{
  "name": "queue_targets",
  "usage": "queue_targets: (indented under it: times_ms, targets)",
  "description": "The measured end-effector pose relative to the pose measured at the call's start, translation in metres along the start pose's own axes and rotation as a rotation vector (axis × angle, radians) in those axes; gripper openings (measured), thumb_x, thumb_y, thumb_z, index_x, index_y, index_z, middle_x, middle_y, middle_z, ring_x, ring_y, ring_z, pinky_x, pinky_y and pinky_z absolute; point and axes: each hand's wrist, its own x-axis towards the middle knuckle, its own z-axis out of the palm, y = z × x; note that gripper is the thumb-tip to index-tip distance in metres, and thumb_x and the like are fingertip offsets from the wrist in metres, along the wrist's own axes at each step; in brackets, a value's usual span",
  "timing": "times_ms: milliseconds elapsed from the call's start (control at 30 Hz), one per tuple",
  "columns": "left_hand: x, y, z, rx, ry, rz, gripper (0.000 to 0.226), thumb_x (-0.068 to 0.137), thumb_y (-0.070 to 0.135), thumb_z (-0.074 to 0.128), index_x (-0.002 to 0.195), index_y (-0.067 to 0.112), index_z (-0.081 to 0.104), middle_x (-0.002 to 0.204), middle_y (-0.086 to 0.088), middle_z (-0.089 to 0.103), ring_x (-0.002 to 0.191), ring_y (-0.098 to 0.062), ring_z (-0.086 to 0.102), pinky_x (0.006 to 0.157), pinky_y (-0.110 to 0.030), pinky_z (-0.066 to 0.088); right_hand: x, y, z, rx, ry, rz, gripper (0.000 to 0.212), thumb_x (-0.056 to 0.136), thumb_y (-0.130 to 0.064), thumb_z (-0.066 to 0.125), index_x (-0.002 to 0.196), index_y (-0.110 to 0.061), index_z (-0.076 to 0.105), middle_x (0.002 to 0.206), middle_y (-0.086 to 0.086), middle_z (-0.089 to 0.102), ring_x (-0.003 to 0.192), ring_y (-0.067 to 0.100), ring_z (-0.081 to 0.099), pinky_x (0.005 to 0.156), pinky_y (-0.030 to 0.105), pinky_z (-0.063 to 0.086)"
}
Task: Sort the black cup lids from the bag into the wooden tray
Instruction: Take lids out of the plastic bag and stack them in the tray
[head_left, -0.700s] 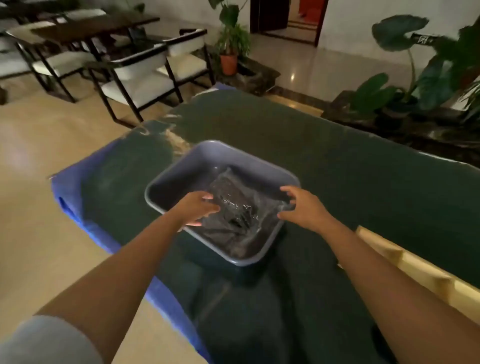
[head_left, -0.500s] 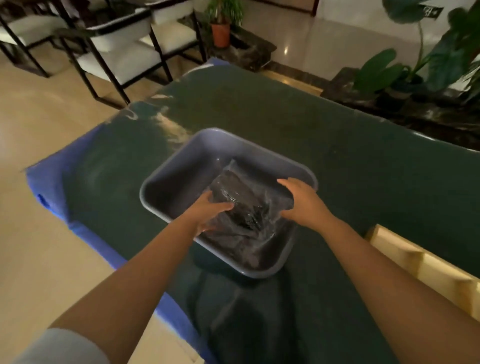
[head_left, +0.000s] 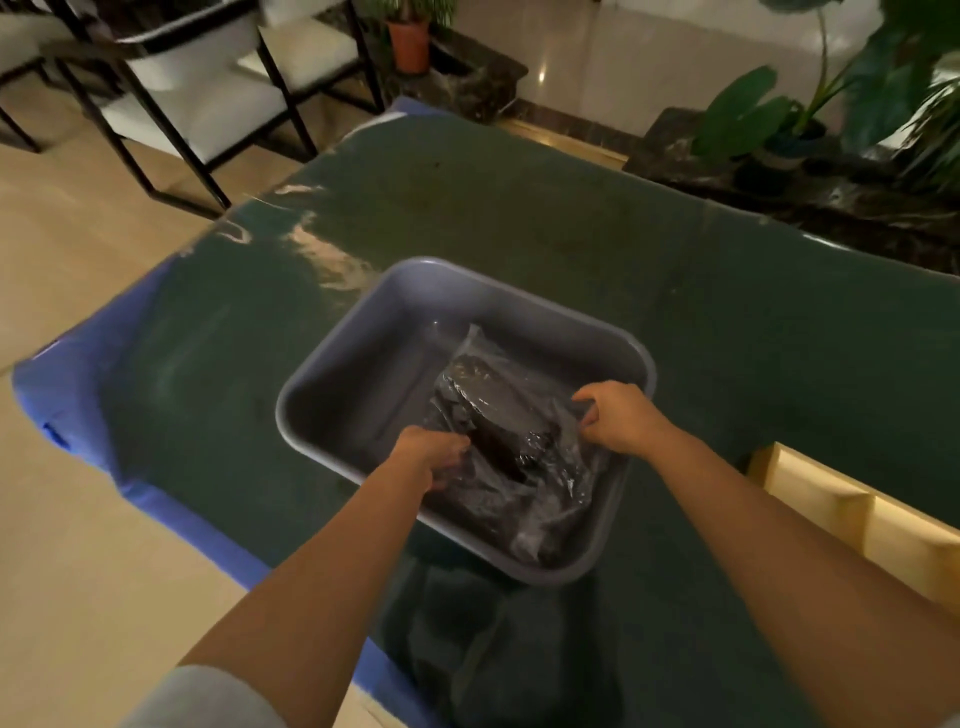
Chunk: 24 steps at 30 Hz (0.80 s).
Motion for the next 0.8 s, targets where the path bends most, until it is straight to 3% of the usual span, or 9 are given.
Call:
queue_targets:
  times_ms: [67,167,233,300,367,467,600,667,800]
  targets:
    - [0.001,0.001,0.003,0.044,0.039,0.076,0.009,0.078,-0.001,0.065,0.080,0.004,0.058,0.072,-0.010,0.061,0.071,-0.023,0.060,0.082,-0.043,0.054,-0.003,-0.002,-0.005,0.059,0.018,0.000,0.033,0.077,-0.003,0.061,0.108,-0.010,0.068,0.106,0.010,0.071,0.102,0.024,0.064,0.087,0.030,0.049]
    - [-0.007,0.010,0.006,0.048,0.050,0.188,0.018,0.078,-0.002,0.065,0.066,0.010,0.060,0.067,-0.006,0.059,0.067,-0.020,0.056,0.073,-0.035,0.051,-0.012,-0.003,-0.023,0.300,0.107,-0.012,0.017,0.077,-0.003,0.064,0.091,-0.007,0.073,0.092,0.012,0.073,0.084,0.019,0.066,0.077,0.024,0.049]
    - [-0.017,0.020,0.008,-0.016,0.020,0.215,0.012,0.077,0.003,0.068,0.070,0.011,0.064,0.055,-0.001,0.061,0.056,-0.013,0.058,0.070,-0.033,0.048,-0.022,-0.003,-0.041,0.556,0.165,-0.016,0.018,0.078,0.002,0.064,0.095,-0.001,0.071,0.091,0.013,0.070,0.072,0.012,0.063,0.067,0.014,0.049]
    - [-0.032,0.032,0.012,-0.070,-0.063,0.243,0.006,0.078,0.005,0.069,0.077,0.010,0.066,0.040,0.007,0.058,0.042,-0.005,0.054,0.064,-0.030,0.046,-0.034,-0.001,-0.060,0.740,0.184,-0.021,0.021,0.080,0.001,0.063,0.100,0.000,0.068,0.094,0.011,0.069,0.073,0.011,0.063,0.066,0.019,0.052]
    - [-0.049,0.042,0.018,-0.071,-0.142,0.298,0.005,0.080,0.007,0.067,0.084,0.010,0.067,0.036,0.009,0.053,0.047,-0.008,0.050,0.065,-0.031,0.047,-0.050,0.003,-0.076,0.878,0.174,-0.013,0.022,0.082,-0.001,0.062,0.103,-0.001,0.067,0.093,0.007,0.070,0.075,0.012,0.068,0.064,0.025,0.056]
    - [-0.079,0.052,0.032,-0.070,-0.210,0.382,0.006,0.082,0.007,0.063,0.082,0.012,0.066,0.040,0.009,0.053,0.055,-0.010,0.047,0.066,-0.034,0.049,-0.079,0.014,-0.097,0.989,0.177,-0.039,0.018,0.086,-0.008,0.059,0.101,-0.007,0.067,0.092,0.006,0.070,0.072,0.010,0.071,0.054,0.020,0.055]
    - [-0.120,0.045,0.059,-0.078,-0.228,0.467,0.011,0.084,0.006,0.060,0.079,0.013,0.066,0.065,-0.003,0.055,0.059,-0.010,0.050,0.049,-0.024,0.051,-0.131,0.044,-0.120,1.059,0.132,-0.092,0.021,0.087,-0.020,0.058,0.106,-0.018,0.066,0.098,0.005,0.074,0.086,0.013,0.071,0.065,0.028,0.059]
    - [-0.142,0.033,0.075,-0.092,-0.247,0.488,0.010,0.085,0.006,0.059,0.083,0.012,0.066,0.069,-0.005,0.056,0.056,-0.009,0.052,0.042,-0.021,0.049,-0.162,0.066,-0.126,1.095,0.056,-0.169,0.042,0.076,-0.027,0.067,0.117,-0.022,0.060,0.106,0.004,0.073,0.099,0.016,0.068,0.081,0.035,0.057]
    - [-0.180,-0.011,0.111,-0.079,-0.284,0.543,0.010,0.085,0.009,0.060,0.091,0.010,0.068,0.074,-0.006,0.060,0.066,-0.015,0.057,0.053,-0.028,0.054,-0.227,0.118,-0.118,1.149,-0.011,-0.309,0.064,0.066,-0.027,0.078,0.125,-0.029,0.054,0.120,0.003,0.066,0.110,0.018,0.063,0.088,0.033,0.054]
